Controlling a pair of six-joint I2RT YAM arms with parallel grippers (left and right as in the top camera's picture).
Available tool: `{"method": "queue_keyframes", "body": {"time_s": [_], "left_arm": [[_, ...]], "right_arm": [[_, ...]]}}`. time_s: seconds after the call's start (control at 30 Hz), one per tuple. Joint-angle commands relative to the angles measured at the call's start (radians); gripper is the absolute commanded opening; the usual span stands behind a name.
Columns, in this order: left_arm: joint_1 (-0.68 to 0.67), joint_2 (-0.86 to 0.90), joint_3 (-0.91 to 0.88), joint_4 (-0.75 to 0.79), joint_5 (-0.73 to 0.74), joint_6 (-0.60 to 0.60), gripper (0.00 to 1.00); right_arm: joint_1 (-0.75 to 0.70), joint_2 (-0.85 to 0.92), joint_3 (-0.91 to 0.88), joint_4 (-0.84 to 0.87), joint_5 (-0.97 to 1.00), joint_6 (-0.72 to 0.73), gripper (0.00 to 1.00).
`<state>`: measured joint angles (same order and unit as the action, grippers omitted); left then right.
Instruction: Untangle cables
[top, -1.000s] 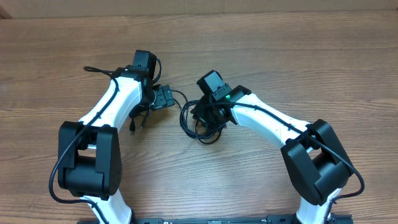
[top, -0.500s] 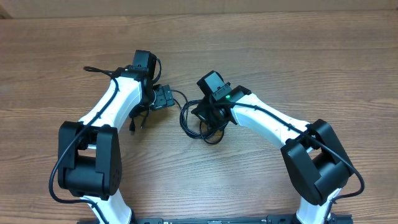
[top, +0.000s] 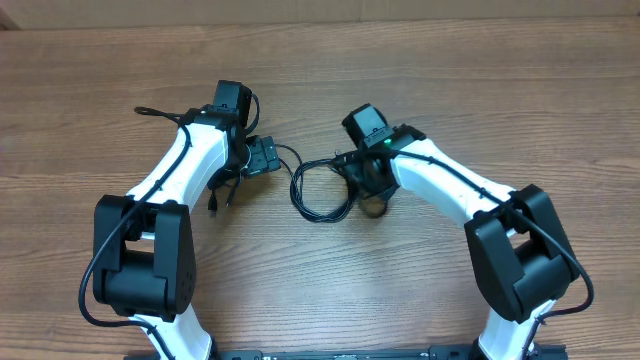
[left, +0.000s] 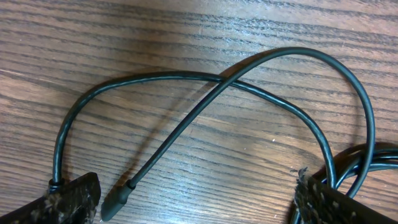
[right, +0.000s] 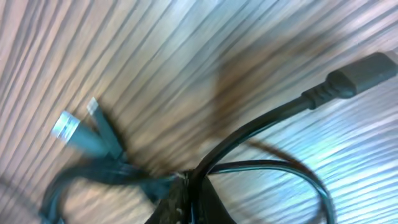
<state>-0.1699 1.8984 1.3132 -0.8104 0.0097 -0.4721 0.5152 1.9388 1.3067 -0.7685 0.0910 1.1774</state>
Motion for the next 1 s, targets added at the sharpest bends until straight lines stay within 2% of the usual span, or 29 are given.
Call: {"method": "queue_keyframes", "body": {"time_s": [0.0,0.23,0.6,0.77,0.97], "left_arm": [[0.001,-0.007,-0.009,0.004,-0.017,-0.003,0.99],[0.001,-0.007,-0.009,0.004,-0.017,-0.003,1.00],[0.001,-0.007,-0.009,0.004,-0.018,-0.003,1.00],[0.001,-0.007,-0.009,0.004,-0.017,-0.003,1.00],[0.001,-0.007,-0.009,0.004,-0.018,-0.003,1.00]], "right_arm": [[-0.035,0.003,-0.012,-0.026,0.157,0.001,0.04],[-0.084,0.003,-0.012,-0.066,0.219,0.001,0.04],[-0.085,0.003,-0.012,-0.076,0.257,0.000,0.05],[-0.085,0.003,-0.012,-0.076,0.257,0.000,0.17],[-0.085,0.003,-0.012,-0.076,0.257,0.000,0.18]]}}
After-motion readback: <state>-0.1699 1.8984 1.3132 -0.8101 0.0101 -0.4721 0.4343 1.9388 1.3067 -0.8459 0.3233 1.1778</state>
